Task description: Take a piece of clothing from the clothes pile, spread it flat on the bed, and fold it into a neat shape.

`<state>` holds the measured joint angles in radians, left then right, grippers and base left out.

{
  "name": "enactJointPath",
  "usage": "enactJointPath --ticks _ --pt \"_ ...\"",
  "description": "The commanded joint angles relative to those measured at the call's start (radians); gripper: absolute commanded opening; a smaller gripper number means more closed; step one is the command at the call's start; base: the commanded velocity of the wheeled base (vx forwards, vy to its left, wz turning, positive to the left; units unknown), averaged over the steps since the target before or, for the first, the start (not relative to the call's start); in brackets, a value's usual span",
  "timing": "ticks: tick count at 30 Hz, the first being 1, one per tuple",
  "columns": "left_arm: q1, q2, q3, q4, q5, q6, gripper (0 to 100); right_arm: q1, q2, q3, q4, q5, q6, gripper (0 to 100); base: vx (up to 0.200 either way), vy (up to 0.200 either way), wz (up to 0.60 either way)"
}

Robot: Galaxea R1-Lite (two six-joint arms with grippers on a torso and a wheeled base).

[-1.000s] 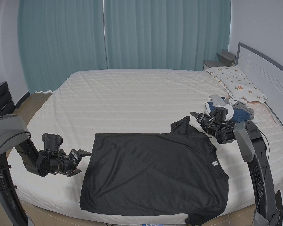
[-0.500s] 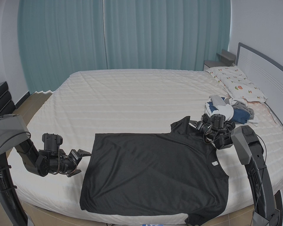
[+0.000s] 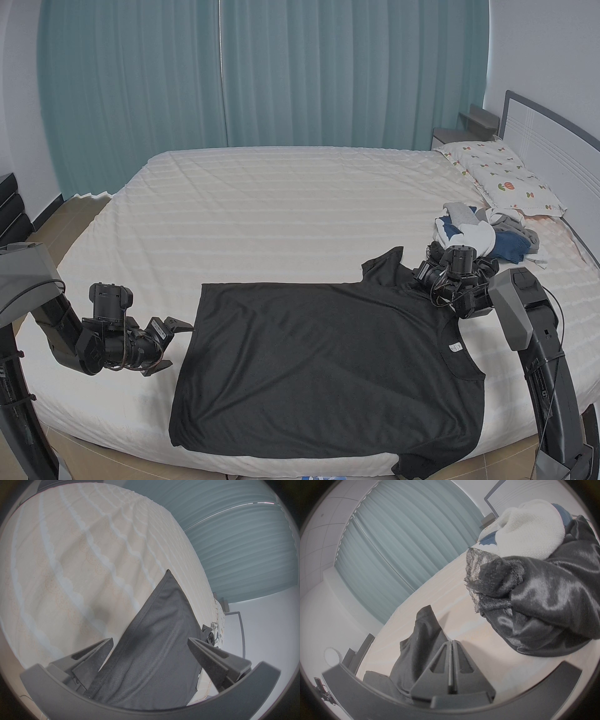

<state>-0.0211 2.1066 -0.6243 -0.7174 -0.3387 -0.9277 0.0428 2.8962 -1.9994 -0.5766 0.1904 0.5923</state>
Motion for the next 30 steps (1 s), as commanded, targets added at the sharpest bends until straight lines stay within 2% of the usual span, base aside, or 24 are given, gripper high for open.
enactJointPath --ticks 1,18,19,27,28,29,30 --pt "0.000 0.000 0.000 0.000 0.000 0.000 100 -0.007 -0.017 -0.001 -0.008 -0.002 0.003 0 0.000 0.000 0.00" --pt "0.000 0.000 0.000 0.000 0.000 0.000 100 -0.041 -0.035 -0.001 -0.012 -0.035 0.011 0 0.000 0.000 0.00" --pt "0.000 0.001 0.000 0.000 0.000 0.000 100 -0.040 -0.035 -0.001 -0.012 -0.035 0.011 100 0.000 0.000 0.00" --pt "0.000 0.000 0.000 0.000 0.000 0.000 100 -0.030 -0.107 0.094 -0.089 -0.037 0.011 100 0.000 0.000 0.00" --pt "0.000 0.000 0.001 0.000 0.000 0.000 100 -0.030 -0.181 0.208 -0.118 -0.032 0.012 100 0.000 0.000 0.00" --pt "0.000 0.000 0.001 0.000 0.000 0.000 100 -0.030 -0.192 0.226 -0.123 -0.031 0.012 100 0.000 0.000 0.00" --pt "0.000 0.000 0.003 0.000 -0.002 0.000 100 -0.030 -0.245 0.320 -0.149 -0.025 0.011 100 0.000 0.000 0.00"
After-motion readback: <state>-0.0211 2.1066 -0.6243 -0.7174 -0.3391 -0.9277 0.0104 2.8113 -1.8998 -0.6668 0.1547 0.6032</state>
